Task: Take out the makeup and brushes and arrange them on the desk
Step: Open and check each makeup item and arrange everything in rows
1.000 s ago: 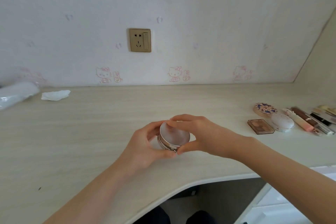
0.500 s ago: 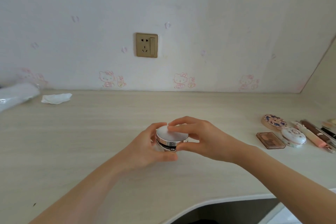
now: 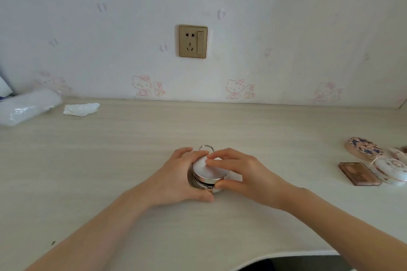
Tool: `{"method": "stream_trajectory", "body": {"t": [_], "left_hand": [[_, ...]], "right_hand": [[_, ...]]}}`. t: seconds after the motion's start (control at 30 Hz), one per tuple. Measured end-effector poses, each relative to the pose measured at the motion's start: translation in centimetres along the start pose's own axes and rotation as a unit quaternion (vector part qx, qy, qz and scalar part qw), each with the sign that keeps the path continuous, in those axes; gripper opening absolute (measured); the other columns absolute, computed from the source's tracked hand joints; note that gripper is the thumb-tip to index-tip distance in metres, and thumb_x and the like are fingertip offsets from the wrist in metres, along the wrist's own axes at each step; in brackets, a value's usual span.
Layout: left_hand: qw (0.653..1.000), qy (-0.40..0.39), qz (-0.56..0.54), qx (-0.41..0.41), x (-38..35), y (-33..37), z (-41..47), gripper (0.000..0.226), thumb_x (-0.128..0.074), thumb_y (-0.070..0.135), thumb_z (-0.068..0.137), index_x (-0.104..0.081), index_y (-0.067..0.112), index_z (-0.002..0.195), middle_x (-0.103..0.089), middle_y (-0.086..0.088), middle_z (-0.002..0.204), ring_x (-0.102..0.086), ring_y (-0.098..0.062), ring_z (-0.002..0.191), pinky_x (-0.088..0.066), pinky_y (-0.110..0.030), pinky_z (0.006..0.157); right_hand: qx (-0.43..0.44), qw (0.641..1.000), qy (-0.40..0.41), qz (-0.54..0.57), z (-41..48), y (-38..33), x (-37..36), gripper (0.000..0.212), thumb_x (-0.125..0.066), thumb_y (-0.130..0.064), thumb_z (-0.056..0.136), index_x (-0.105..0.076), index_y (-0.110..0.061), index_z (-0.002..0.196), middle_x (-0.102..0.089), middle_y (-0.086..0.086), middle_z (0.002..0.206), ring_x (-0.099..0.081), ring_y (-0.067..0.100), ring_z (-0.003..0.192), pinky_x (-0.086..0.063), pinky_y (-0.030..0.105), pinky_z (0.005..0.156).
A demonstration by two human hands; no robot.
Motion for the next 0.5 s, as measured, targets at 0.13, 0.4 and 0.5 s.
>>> {"method": "stream_trajectory", "body": {"t": [0.13,0.4,0.5], "left_hand": [[0.999,0.004,0.033,-0.003,-0.3,0.1,-0.5,0.1,-0.081,0.062,0.056,-0.033,0.039,0.141,-0.034,0.034,0.137,0.0,0.005,0.14,-0.023,-0.027,0.114],[0.999,-0.01,0.048,0.008,-0.4,-0.2,-0.7,0.106,-0.079,0.064,0.057,-0.025,0.04,0.145,-0.028,0.034,0.141,0.0,-0.002,0.141,-0.022,-0.025,0.114],[0.999,0.017,0.048,0.008,-0.1,-0.3,-1.2,0.108,-0.08,0.065,0.054,-0.026,0.04,0.144,-0.034,0.032,0.137,-0.007,0.0,0.138,-0.026,-0.02,0.107]], "right_hand": [[0.0,1.0,0.026,0.012,-0.6,0.4,-0.6,0.043,-0.07,-0.027,0.084,-0.061,-0.022,0.125,-0.051,-0.011,0.13,-0.049,-0.002,0.116,-0.037,0.011,0.094],[0.002,0.999,0.034,0.023,-0.9,0.5,-0.8,0.044,-0.071,-0.024,0.085,-0.059,-0.022,0.127,-0.05,-0.012,0.131,-0.05,-0.002,0.116,-0.043,0.016,0.093],[0.011,0.999,0.02,0.024,-1.0,0.4,-1.1,0.043,-0.068,-0.025,0.087,-0.057,-0.021,0.129,-0.049,-0.011,0.133,-0.05,0.002,0.119,-0.045,0.023,0.095]]}}
Point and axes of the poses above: each hand's wrist, its own z-axis towards the middle knuckle, its own x-axis out of the back of the hand, y = z × x, the point moved 9 cm from there along z, towards the middle knuckle
